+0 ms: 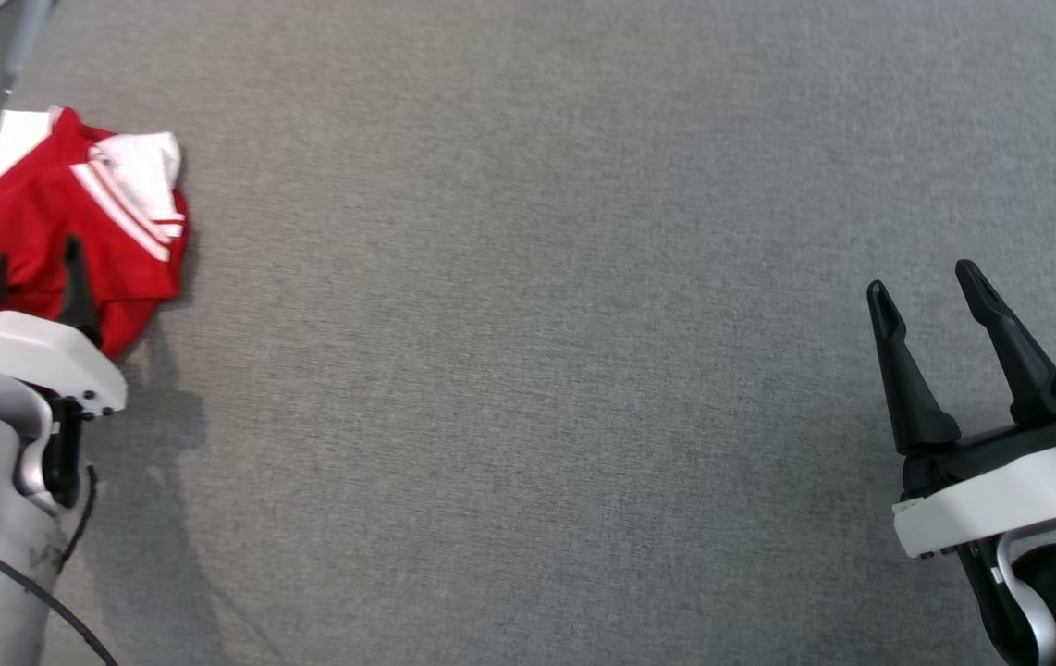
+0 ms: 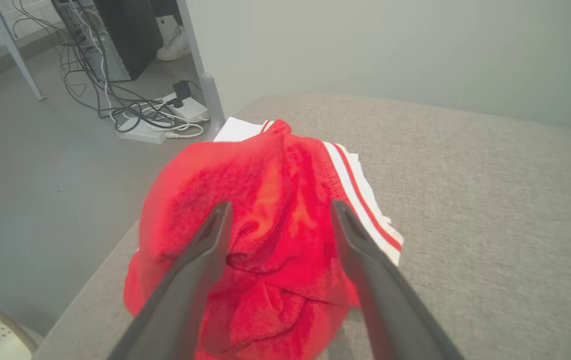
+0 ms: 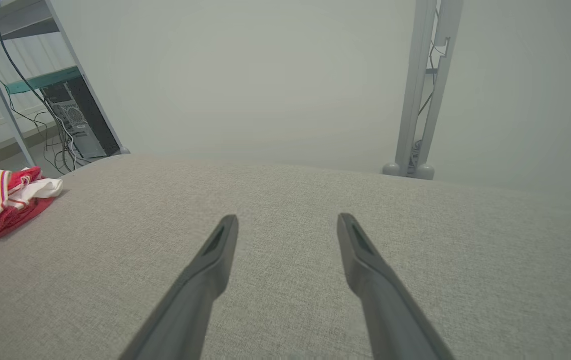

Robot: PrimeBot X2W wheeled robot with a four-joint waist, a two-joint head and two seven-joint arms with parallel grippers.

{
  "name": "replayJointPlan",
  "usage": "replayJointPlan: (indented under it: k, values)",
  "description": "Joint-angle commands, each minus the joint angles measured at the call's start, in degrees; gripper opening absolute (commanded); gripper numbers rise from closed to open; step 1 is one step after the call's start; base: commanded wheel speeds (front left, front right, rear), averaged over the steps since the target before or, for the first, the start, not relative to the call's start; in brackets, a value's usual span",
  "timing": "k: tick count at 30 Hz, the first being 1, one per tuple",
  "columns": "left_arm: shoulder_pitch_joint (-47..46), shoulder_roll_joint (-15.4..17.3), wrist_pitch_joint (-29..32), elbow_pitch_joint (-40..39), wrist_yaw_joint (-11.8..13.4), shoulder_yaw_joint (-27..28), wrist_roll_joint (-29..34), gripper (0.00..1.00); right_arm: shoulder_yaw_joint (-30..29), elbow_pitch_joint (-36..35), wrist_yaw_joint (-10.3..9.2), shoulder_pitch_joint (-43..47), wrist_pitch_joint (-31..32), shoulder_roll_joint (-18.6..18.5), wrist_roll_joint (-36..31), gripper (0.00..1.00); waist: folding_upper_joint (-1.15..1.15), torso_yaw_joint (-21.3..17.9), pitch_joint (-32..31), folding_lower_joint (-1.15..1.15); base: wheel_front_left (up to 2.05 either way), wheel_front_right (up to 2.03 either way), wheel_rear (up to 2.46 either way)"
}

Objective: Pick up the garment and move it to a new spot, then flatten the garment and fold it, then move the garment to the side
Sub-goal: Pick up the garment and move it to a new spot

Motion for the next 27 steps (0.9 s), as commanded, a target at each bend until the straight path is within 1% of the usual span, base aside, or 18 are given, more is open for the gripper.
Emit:
replayJointPlan:
  k: [1, 4, 5, 6, 7, 10, 12, 14, 16, 19, 20, 21, 22, 23, 27]
  values:
    - [-2.3, 0.9, -0.6, 3.7, -1.1, 0.5, -0.5, 1.0, 0.0, 0.4, -0.02, -1.2, -0.6, -0.5, 0.4, 1.0, 0.0, -2.1, 2.6, 0.0, 0.0, 0.0, 0.0]
    - [-4.6, 1.1, -1.2, 9.4, -2.9, 1.0, -1.3, 1.0, 0.2, 0.8, -0.02, -2.0, -0.8, -0.8, 0.4, 1.0, 0.0, -2.6, 3.5, 0.0, 0.0, 0.0, 0.0]
    - [-5.4, 1.2, -1.4, 10.9, -3.7, 1.2, -1.7, 0.94, 0.2, 0.9, -0.03, -2.3, -0.9, -0.8, 0.5, 1.0, 0.0, -2.6, 3.7, 0.0, 0.0, 0.0, 0.0]
    - [-6.2, 1.5, -1.9, 12.3, -4.4, 1.5, -1.9, 0.37, 0.2, 0.9, -0.02, -2.5, -1.0, -0.9, 0.6, 1.0, 0.0, -2.7, 3.9, 0.0, 0.0, 0.0, 0.0]
    - [-6.9, 1.8, -2.4, 13.5, -5.1, 1.5, -1.9, 0.0, 0.1, 1.0, -0.02, -2.7, -1.1, -0.9, 0.6, 1.0, 0.0, -2.7, 4.0, 0.0, 0.0, 0.0, 0.0]
    - [-8.7, 2.1, -4.2, 15.8, -6.5, 1.9, -1.7, 0.0, -0.1, 1.6, -0.02, -3.0, -1.4, -0.9, 0.7, 1.0, 0.0, -2.8, 3.9, 0.0, 0.0, 0.0, 0.0]
    - [-9.2, 1.3, -5.2, 15.3, -5.7, 2.3, -1.0, 0.0, -0.5, 2.0, -0.02, -3.1, -1.8, -0.8, 0.6, 1.0, 0.0, -2.6, 3.4, 0.0, 0.0, 0.0, 0.0]
    - [-8.9, 1.4, -5.7, 12.9, -4.5, 3.8, -0.1, 0.0, -0.9, 2.4, -0.02, -2.9, -2.2, -0.5, 0.6, 1.0, 0.0, -2.6, 2.6, 0.0, 0.0, 0.0, 0.0]
    - [-7.0, 1.4, -5.7, 7.2, -3.1, 6.3, 1.9, 0.0, -1.4, 2.6, -0.02, -2.6, -2.7, -0.2, 0.5, 1.0, 0.0, -2.6, 1.8, 0.0, 0.0, 0.0, 0.0]
    - [-2.3, 0.1, -5.7, -2.4, -1.2, 9.9, 5.8, 0.0, -2.3, 2.9, -0.02, -2.2, -3.2, 0.2, 0.5, 1.0, 0.0, -2.6, 0.4, 0.0, 0.0, 0.0, 0.0]
    - [0.6, -0.7, -5.7, -9.1, -0.2, 11.8, 8.8, 0.0, -2.9, 3.3, -0.02, -1.7, -3.4, 0.5, 0.4, 1.0, 0.0, -2.6, -0.8, 0.0, 0.0, 0.0, 0.0]
    - [2.5, -1.3, -5.7, -12.2, 0.4, 12.5, 10.3, 0.0, -3.0, 3.5, -0.02, -1.5, -3.6, 0.6, 0.3, 1.0, 0.0, -2.7, -1.5, 0.0, 0.0, 0.0, 0.0]
    - [4.5, -2.2, -5.7, -15.2, 0.8, 13.0, 11.6, 0.0, -3.1, 3.6, -0.02, -1.3, -3.7, 0.8, 0.4, 1.0, 0.0, -2.8, -2.2, 0.0, 0.0, 0.0, 0.0]
    - [4.5, -2.2, -5.7, -15.2, 0.8, 13.0, 11.6, 0.0, -3.1, 3.6, -0.02, -1.3, -3.7, 0.8, 0.4, 1.0, 0.0, -2.8, -2.2, 0.0, 0.0, 0.0, 0.0]
    - [12.5, -4.8, -5.7, -26.6, 2.8, 13.2, 16.2, 0.0, -4.1, 4.5, -0.02, 0.2, -4.1, 1.3, 0.4, 1.0, 0.0, -3.4, -5.4, 0.0, 0.0, 0.0, 0.0]
